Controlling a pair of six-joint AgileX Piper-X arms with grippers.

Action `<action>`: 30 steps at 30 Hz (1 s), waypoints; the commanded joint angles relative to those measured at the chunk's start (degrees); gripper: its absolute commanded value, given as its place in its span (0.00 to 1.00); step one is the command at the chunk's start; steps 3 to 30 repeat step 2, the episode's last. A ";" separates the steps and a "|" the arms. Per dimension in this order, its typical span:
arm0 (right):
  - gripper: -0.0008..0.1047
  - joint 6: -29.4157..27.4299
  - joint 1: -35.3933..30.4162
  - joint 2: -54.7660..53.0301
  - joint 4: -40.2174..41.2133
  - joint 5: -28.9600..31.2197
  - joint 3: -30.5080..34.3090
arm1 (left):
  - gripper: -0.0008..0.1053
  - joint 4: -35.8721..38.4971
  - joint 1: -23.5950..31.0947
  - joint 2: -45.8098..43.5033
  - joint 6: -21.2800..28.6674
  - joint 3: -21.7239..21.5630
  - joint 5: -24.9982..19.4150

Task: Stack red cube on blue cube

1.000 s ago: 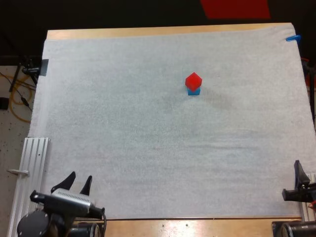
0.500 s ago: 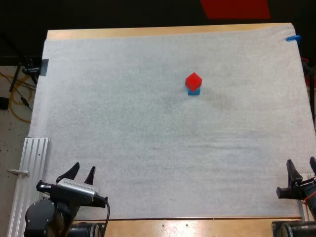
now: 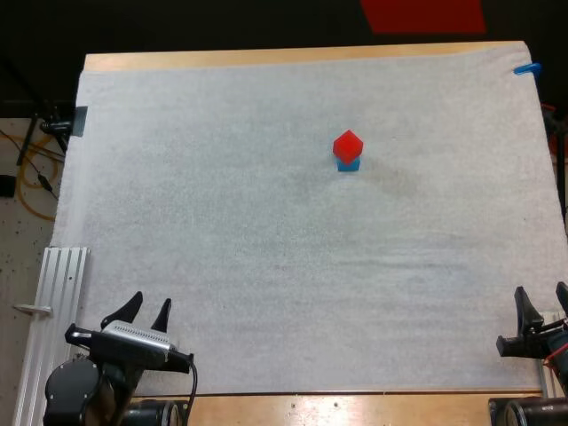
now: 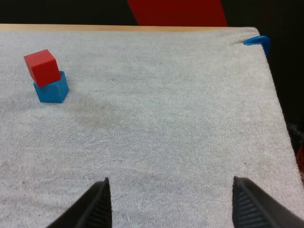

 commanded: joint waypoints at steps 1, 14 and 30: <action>0.52 0.00 -0.17 -2.57 -0.80 -0.55 -0.12 | 0.39 -0.52 -0.06 -7.91 -0.54 -0.20 0.08; 0.52 0.00 -0.17 -2.57 -0.80 -0.55 -0.12 | 0.39 -0.52 -0.06 -7.91 -0.54 -0.20 0.08; 0.52 0.00 -0.17 -2.57 -0.80 -0.55 -0.12 | 0.39 -0.52 -0.06 -7.91 -0.54 -0.20 0.08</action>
